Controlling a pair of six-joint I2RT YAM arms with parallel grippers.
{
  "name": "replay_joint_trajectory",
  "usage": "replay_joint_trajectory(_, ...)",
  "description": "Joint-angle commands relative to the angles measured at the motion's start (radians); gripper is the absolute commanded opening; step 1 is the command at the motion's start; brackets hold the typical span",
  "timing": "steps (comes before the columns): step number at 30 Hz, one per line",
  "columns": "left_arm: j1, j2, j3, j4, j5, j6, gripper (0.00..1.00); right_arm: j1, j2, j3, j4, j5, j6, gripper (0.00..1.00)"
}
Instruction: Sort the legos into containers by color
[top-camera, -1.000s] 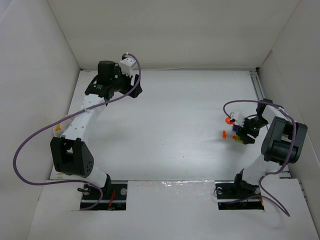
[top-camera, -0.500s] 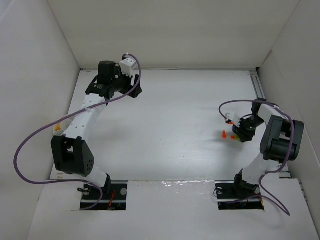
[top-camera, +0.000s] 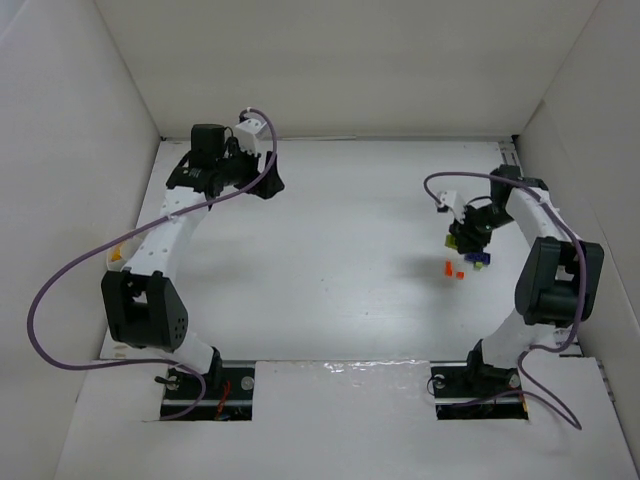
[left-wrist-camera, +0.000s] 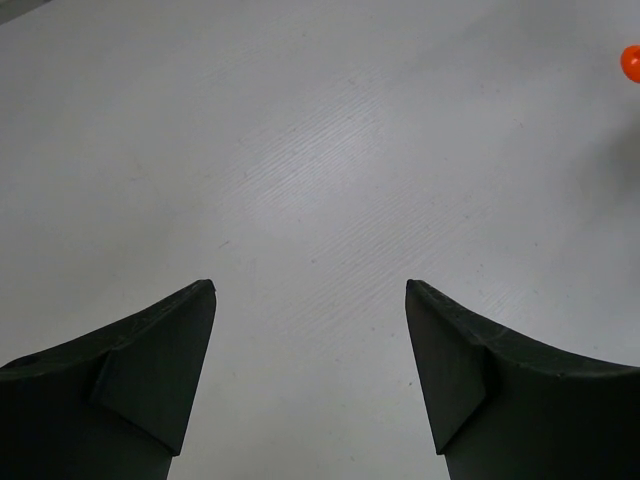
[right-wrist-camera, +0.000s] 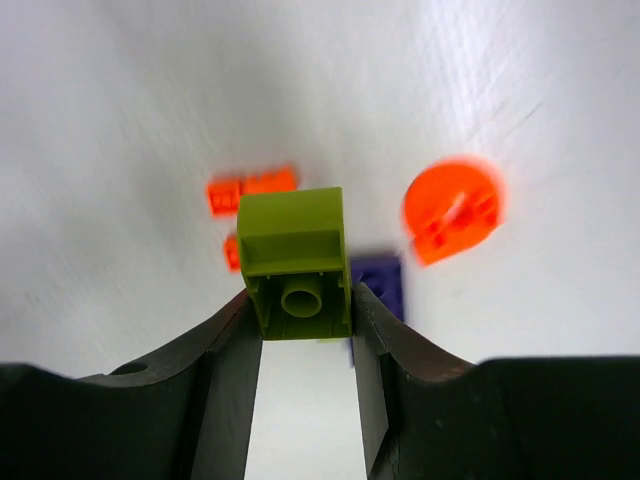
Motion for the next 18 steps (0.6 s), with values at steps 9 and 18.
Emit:
replay_joint_trajectory(9,0.043,0.129,0.126,0.014,0.407,-0.219,0.74,0.398,0.000,0.250,0.360,-0.323,0.611,0.11)
replay_joint_trajectory(18,0.014,0.205,0.117,0.180,0.539,-0.417,0.75,0.597,0.104,0.350,0.682,-0.302,0.967,0.11)
